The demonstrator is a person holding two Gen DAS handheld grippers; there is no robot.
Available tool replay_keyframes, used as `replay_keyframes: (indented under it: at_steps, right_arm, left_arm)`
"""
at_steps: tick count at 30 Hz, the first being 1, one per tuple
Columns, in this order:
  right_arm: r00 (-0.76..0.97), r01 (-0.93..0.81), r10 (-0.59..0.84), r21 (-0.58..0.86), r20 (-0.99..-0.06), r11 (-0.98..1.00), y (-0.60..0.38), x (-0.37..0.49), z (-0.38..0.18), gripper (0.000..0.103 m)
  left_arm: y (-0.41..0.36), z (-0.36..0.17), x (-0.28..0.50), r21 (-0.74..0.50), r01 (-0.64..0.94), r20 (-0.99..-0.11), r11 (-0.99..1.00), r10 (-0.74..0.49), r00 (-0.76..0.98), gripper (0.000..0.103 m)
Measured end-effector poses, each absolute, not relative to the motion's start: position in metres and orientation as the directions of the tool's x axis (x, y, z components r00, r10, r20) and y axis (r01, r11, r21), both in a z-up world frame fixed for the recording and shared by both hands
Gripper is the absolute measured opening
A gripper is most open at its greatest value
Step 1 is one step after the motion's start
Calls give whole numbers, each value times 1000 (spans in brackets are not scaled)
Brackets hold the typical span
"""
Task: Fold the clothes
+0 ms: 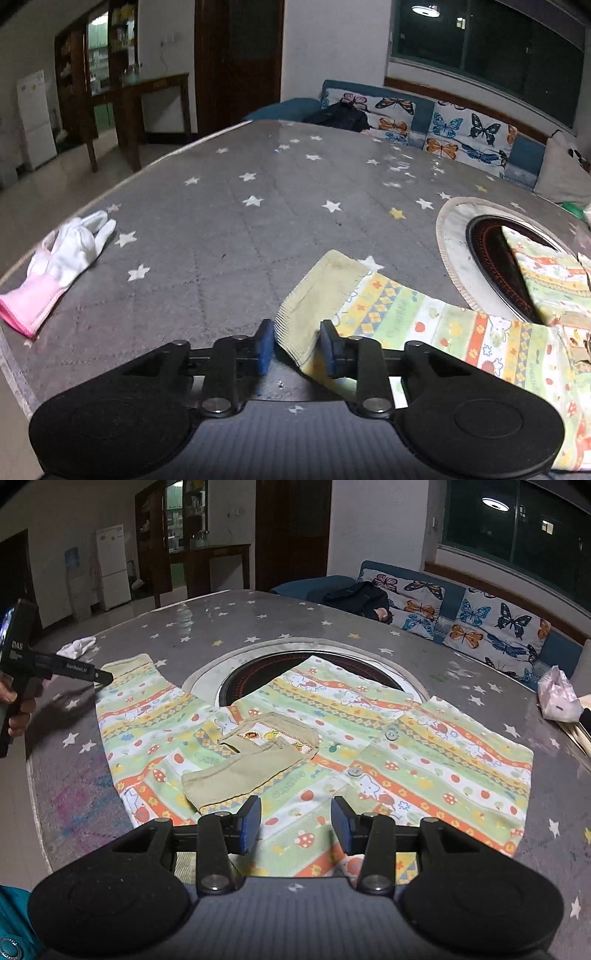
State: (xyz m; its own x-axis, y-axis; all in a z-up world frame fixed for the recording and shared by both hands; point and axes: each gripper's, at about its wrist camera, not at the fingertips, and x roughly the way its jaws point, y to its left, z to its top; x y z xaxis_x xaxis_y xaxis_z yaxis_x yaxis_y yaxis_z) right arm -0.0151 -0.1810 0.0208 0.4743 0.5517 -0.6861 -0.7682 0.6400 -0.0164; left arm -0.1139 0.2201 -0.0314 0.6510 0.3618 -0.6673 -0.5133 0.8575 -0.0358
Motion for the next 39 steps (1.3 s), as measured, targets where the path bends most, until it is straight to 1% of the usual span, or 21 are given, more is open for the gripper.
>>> replay_keyframes:
  at_steps: [2,6,10,14,18,23,25,28,29,30,31,32,33,36,39]
  right_arm:
    - [480,-761,554,-8,-681,649,-186,-16,22,46]
    - [489,-736,554,22,-673,677,-200,-16,23,49]
    - [505,-709,548,41,-667,704,-214,-16,23,51]
    - [526,-677,544,64,-654,733,-233,-18,23,51]
    - [550,-646,533,76,-642,759,-253,-21,24,51]
    - [577,-607,517,92,-632,789,-277,-23,24,51]
    - [587,-591,510,98,-628,800,-285,-23,23,51]
    - [596,-572,505,111,-625,813,-294,-23,22,51]
    - [597,-568,501,111,-626,816,-296,-23,22,51]
    - [599,-564,497,111,-627,818,-298,-23,21,51]
    - [600,-560,494,110,-629,821,-299,-23,21,51]
    - [602,-556,489,109,-631,824,-301,-22,20,51]
    - [604,-550,483,107,-633,828,-303,-22,20,51]
    - [617,-530,465,102,-635,842,-309,-20,21,51]
    - [635,-511,455,103,-624,854,-313,-17,26,51]
  left_arm:
    - [219,-27,-115,-86,-514,-672,854,331,663,12]
    - [201,-2,-121,-223,-440,-633,870,214,744,12]
    - [155,30,-114,-302,-254,-564,919,42,824,11]
    - [103,56,-96,-363,-51,-507,930,-151,848,11]
    - [53,71,-74,-420,118,-467,900,-325,822,10]
    - [-6,72,-49,-450,270,-447,851,-476,758,10]
    - [-28,66,-40,-450,304,-457,839,-509,730,10]
    - [-50,50,-27,-443,330,-500,834,-535,681,12]
    - [-54,44,-25,-441,332,-515,834,-538,667,15]
    - [-57,38,-23,-440,332,-529,834,-540,655,24]
    - [-60,32,-23,-443,333,-543,832,-545,639,29]
    - [-60,27,-24,-446,335,-554,830,-550,624,39]
    - [-58,24,-27,-447,337,-563,829,-553,613,45]
    - [-44,17,-36,-433,334,-582,837,-542,605,47]
    - [-16,14,-45,-403,301,-585,864,-496,642,46]
